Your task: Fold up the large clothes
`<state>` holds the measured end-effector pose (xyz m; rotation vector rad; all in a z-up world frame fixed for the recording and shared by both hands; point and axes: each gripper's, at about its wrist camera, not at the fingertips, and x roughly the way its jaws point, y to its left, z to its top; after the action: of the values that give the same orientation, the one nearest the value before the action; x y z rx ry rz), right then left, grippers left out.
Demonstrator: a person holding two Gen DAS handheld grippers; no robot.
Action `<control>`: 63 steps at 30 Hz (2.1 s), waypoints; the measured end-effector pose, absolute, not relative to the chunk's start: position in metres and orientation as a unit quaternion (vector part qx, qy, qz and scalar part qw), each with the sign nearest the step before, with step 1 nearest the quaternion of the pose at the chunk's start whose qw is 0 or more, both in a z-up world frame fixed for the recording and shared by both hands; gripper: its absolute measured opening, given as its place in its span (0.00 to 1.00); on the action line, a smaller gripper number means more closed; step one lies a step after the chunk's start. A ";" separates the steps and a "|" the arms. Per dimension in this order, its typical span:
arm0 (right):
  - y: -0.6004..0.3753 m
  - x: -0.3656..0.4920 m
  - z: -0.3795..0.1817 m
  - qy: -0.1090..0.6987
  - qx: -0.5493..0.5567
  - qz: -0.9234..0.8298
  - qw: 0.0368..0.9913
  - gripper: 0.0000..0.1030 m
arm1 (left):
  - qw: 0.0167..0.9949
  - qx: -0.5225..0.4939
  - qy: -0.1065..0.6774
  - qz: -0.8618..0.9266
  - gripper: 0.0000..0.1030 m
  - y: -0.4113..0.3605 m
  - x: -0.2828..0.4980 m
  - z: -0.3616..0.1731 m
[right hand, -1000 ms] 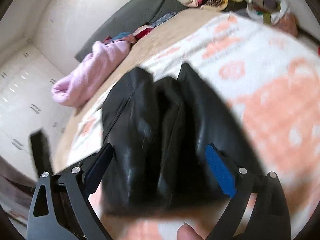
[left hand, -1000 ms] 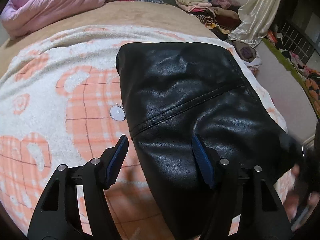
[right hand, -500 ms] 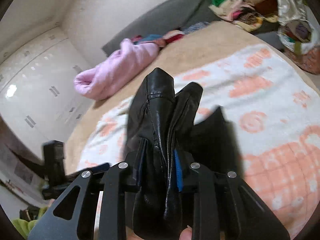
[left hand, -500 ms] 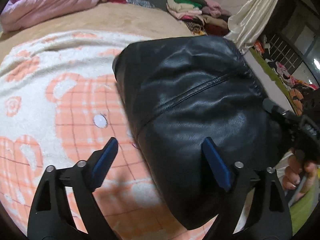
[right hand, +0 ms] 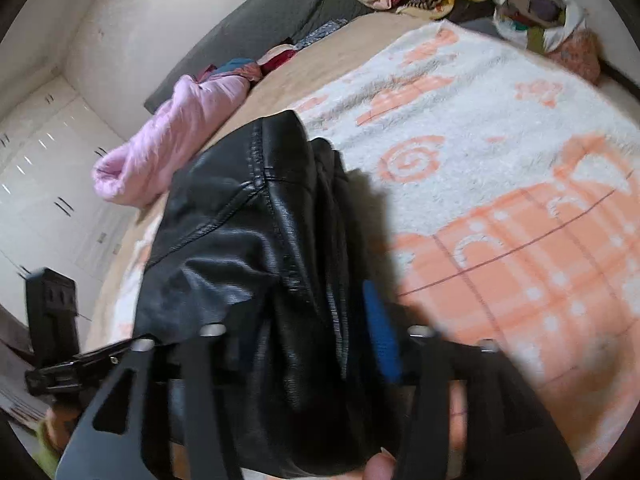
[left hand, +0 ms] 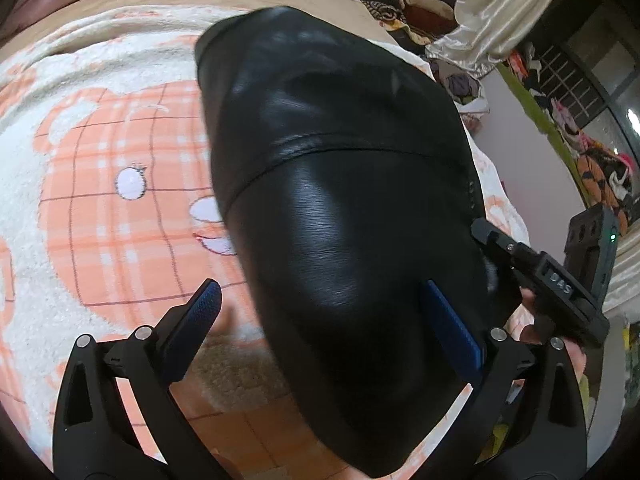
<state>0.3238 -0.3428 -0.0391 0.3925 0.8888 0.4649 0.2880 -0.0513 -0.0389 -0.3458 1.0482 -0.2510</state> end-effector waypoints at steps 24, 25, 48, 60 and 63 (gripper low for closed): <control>-0.324 0.272 -0.060 0.465 0.288 0.279 0.789 0.39 | 0.868 -0.101 0.478 -0.089 0.91 -0.042 0.290 -0.033; -0.318 0.269 -0.058 0.462 0.271 0.265 0.802 0.39 | 0.865 -0.098 0.484 -0.090 0.91 -0.042 0.292 -0.036; -0.277 0.407 -0.002 0.460 0.133 0.216 0.851 0.17 | 0.870 -0.063 0.479 -0.096 0.92 -0.062 0.297 -0.037; -0.306 0.416 -0.036 0.463 0.178 0.220 0.840 0.24 | 0.877 -0.040 0.465 -0.112 0.92 -0.078 0.300 -0.036; -0.304 0.414 -0.043 0.467 0.175 0.212 0.841 0.28 | 0.877 -0.041 0.465 -0.112 0.92 -0.078 0.302 -0.036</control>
<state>0.4139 -0.3041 -0.0432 0.3707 0.9865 0.4481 0.3020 -0.0784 -0.0356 -0.0851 0.9702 -0.2343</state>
